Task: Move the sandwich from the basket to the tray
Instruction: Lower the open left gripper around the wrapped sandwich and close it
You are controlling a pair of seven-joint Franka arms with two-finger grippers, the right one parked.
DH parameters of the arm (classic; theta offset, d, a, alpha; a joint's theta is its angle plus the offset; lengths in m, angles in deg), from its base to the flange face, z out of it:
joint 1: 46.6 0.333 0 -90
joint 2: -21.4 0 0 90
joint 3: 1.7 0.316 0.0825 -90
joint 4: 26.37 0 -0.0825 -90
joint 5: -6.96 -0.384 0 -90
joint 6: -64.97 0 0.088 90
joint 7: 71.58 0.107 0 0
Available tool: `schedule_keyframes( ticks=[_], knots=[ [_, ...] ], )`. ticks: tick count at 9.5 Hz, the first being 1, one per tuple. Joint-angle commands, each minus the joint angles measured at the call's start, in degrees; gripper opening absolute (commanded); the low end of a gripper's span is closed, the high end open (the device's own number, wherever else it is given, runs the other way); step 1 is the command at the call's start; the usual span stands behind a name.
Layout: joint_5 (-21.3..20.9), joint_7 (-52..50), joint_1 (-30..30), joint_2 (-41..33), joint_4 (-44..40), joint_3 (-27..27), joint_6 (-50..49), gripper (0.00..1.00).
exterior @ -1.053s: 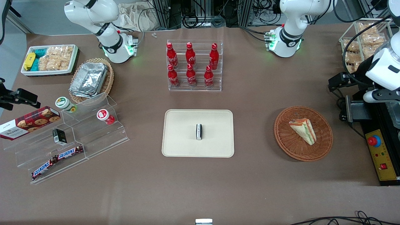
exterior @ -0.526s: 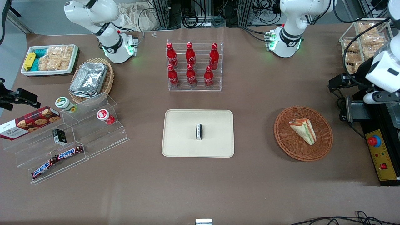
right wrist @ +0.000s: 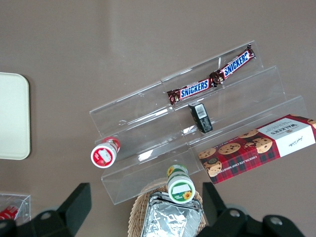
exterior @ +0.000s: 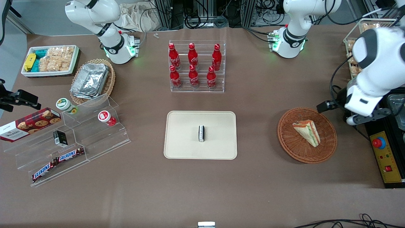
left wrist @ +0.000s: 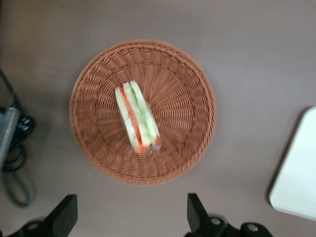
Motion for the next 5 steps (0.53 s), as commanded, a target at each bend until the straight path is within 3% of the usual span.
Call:
schedule_keyframes(
  ticks=[1,5],
  knots=[
    [-0.9,-6.2,-0.1,2.9,6.3,-0.1,10.3,1.00],
    [-2.5,-10.5,-0.1,13.1,6.5,0.1,17.4,1.00]
  ],
)
